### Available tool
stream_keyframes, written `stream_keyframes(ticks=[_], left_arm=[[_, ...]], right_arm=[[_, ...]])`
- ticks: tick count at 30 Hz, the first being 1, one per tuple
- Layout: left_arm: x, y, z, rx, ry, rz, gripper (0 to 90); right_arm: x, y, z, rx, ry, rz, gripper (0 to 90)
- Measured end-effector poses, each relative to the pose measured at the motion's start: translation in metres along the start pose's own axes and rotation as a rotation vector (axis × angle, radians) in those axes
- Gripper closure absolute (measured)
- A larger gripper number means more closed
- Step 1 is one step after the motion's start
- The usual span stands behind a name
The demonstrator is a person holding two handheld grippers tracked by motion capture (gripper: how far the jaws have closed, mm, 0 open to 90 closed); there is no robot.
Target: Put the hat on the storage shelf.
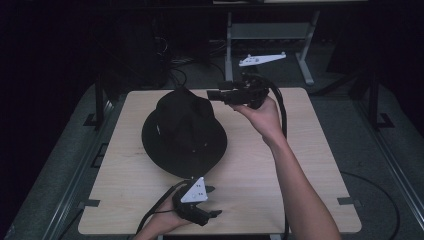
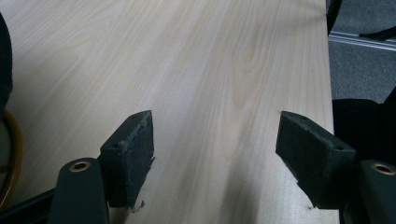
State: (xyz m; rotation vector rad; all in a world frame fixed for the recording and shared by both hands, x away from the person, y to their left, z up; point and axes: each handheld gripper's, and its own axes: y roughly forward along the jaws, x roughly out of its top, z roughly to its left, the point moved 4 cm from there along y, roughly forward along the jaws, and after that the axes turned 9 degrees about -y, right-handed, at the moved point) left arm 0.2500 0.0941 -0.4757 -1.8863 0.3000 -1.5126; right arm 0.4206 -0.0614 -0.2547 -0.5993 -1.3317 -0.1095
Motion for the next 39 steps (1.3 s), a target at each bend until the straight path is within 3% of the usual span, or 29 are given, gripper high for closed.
stream_keyframes(ticks=[13,16,39], left_arm=[[0.000,0.001,0.001,0.004,-0.027,-0.006,26.5],[0.000,0.001,0.002,0.006,-0.015,-0.008,26.2],[0.001,0.001,0.004,0.002,-0.037,-0.005,25.5]], right_arm=[[-0.029,-0.035,-0.012,-0.054,0.036,-0.009,30.6],[-0.040,-0.045,-0.015,-0.080,0.033,-0.005,29.6],[-0.112,-0.090,-0.027,-0.130,0.126,-0.008,26.1]])
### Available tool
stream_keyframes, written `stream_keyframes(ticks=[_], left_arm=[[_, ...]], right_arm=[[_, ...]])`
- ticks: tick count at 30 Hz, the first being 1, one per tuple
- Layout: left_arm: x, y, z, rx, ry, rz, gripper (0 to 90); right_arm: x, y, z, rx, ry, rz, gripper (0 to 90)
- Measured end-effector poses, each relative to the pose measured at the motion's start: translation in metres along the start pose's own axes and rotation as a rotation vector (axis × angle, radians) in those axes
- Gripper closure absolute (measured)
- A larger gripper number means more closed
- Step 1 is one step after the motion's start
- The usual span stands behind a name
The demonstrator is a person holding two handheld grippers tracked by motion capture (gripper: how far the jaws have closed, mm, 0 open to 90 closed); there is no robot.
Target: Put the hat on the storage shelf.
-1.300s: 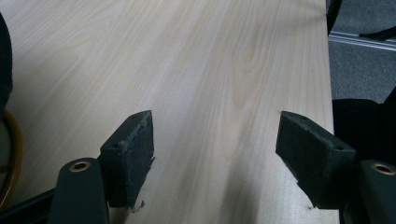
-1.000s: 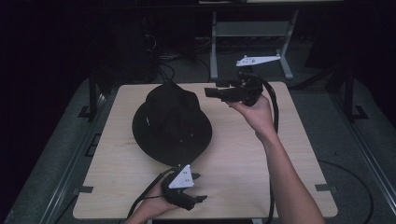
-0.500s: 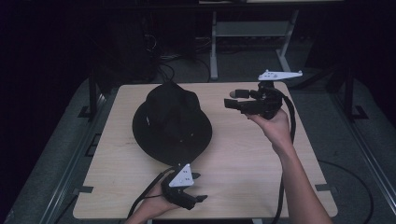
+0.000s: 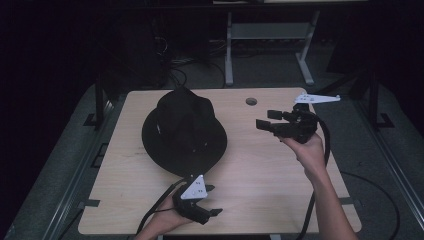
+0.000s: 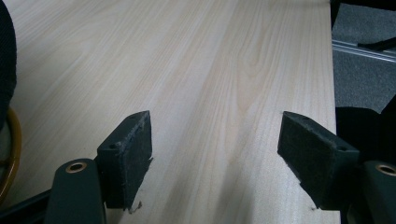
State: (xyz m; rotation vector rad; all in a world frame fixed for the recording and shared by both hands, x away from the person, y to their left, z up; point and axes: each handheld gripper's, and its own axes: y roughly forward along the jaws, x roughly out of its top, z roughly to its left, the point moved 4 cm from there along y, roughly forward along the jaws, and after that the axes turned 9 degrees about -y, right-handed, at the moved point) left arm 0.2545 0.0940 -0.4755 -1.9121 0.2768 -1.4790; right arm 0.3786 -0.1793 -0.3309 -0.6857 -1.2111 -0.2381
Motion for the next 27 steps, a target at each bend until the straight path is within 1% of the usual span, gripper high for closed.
stream_keyframes(ticks=[1,2,3,5,6,9,10,14,15,16,17,20,22,25,26,27], left_arm=[[0.000,0.000,0.000,0.000,-0.001,0.000,25.5],[0.000,0.000,0.001,0.003,0.008,-0.004,25.5],[0.000,0.001,0.000,0.000,-0.002,-0.006,25.5],[0.000,0.001,0.000,0.001,-0.001,-0.006,25.5],[0.000,0.000,0.000,0.003,0.003,-0.002,25.5],[0.000,0.000,0.000,0.004,0.000,-0.002,25.5],[0.000,0.000,0.000,0.005,0.000,0.000,25.5],[0.000,-0.001,0.001,0.009,-0.012,-0.020,25.4],[0.000,-0.002,0.001,0.007,-0.021,-0.022,25.4],[0.000,-0.003,0.001,0.010,-0.020,-0.025,25.4],[0.000,-0.003,0.001,0.011,-0.023,-0.029,25.4],[0.001,-0.006,0.003,0.020,-0.023,-0.036,25.4],[0.001,-0.006,0.003,0.020,-0.028,-0.041,25.4],[0.000,-0.007,0.003,0.020,-0.028,-0.040,25.3],[0.000,-0.008,0.002,0.021,-0.035,-0.036,25.2],[-0.001,-0.008,0.002,0.021,-0.033,-0.035,25.1]], right_arm=[[0.000,0.000,0.000,0.000,0.000,0.000,26.1],[-0.003,-0.002,-0.001,-0.004,0.008,0.003,25.8],[-0.006,-0.003,-0.002,-0.007,0.011,0.005,25.8],[-0.014,-0.011,-0.005,-0.017,0.020,-0.004,25.8],[-0.014,-0.011,-0.005,-0.017,0.020,-0.004,25.8],[-0.024,-0.019,-0.007,-0.034,0.029,-0.007,25.8],[-0.028,-0.023,-0.008,-0.038,0.035,-0.006,25.8],[-0.042,-0.033,-0.010,-0.050,0.054,-0.009,25.7],[-0.046,-0.036,-0.011,-0.054,0.060,-0.011,25.7],[-0.054,-0.041,-0.012,-0.064,0.064,-0.010,25.5],[-0.054,-0.041,-0.012,-0.064,0.064,-0.010,25.5],[-0.069,-0.048,-0.012,-0.073,0.081,-0.011,25.2],[-0.073,-0.050,-0.013,-0.075,0.086,-0.009,25.3],[-0.081,-0.054,-0.012,-0.078,0.096,-0.011,25.1],[-0.085,-0.055,-0.011,-0.077,0.099,-0.007,24.9],[-0.088,-0.057,-0.010,-0.078,0.101,-0.004,24.9]])
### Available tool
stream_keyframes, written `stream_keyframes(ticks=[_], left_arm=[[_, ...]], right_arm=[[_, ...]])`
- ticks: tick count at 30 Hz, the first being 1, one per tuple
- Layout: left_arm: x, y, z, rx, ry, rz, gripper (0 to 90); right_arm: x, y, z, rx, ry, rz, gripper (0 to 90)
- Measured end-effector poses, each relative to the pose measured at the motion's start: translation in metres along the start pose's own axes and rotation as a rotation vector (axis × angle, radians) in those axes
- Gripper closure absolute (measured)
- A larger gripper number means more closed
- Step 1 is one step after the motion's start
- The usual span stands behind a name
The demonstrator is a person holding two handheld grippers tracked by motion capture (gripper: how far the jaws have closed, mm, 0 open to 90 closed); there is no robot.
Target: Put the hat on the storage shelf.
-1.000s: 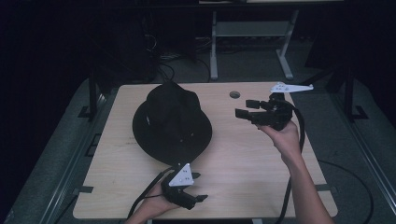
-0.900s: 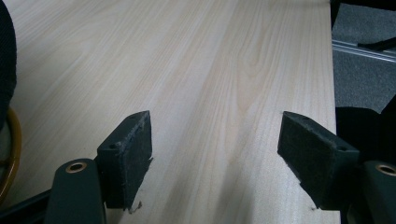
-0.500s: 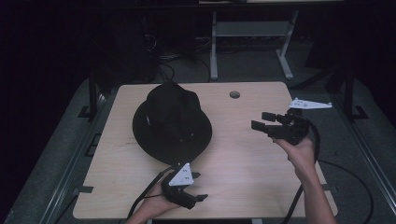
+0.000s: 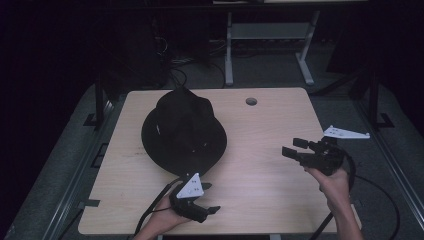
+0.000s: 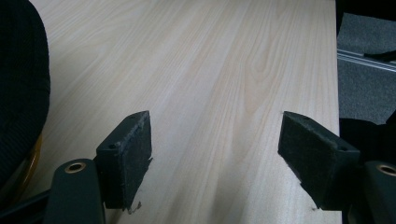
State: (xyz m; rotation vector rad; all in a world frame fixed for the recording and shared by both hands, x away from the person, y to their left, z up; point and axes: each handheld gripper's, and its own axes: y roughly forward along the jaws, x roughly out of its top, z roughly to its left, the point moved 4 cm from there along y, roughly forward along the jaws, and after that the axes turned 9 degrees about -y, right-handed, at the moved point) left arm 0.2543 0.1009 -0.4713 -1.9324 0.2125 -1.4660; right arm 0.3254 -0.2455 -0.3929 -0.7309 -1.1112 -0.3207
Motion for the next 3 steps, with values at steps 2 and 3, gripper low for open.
stream_keyframes(ticks=[2,3], left_arm=[[-0.0006,0.0001,-0.0011,-0.001,0.001,0.005,25.1],[-0.0007,-0.0001,-0.0015,-0.001,0.002,0.006,25.1]], right_arm=[[-0.0070,-0.0029,0.0008,-0.001,0.007,-0.002,24.3],[-0.0107,-0.0040,0.0018,0.000,0.005,0.002,24.2]])
